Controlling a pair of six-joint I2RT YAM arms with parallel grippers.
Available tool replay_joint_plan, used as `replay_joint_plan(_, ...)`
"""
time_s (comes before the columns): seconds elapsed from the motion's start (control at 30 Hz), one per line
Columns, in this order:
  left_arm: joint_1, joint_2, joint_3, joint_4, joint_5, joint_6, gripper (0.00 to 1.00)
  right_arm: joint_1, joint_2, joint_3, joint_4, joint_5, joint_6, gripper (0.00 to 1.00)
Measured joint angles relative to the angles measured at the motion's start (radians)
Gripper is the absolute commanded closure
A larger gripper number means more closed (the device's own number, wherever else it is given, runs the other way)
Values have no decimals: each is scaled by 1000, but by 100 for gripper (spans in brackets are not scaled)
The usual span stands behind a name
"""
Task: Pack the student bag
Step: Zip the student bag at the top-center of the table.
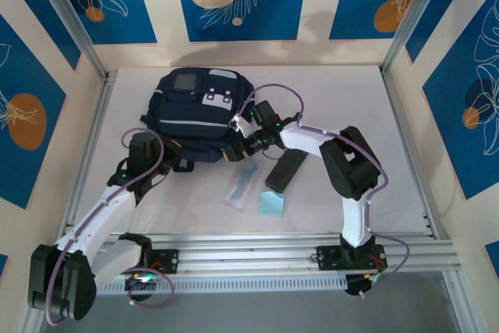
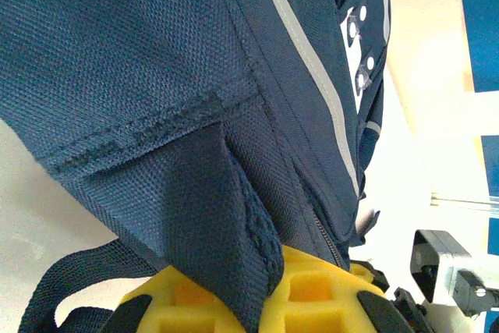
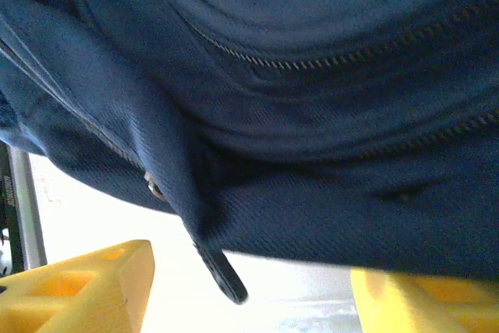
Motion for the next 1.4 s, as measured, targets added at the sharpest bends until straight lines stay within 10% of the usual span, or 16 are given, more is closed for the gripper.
replay_joint_plan(0.27,3,0,0,0,0,0,100,39,20,19,2,-37,15,47)
replay_joint_plan(0.57,4,0,0,0,0,-2,100,38,20,9,4,-45,37,100)
replay_joint_plan(1.4,9,-66,1,-60,21,3,100,-138,136,145,-110,-197,-35,100)
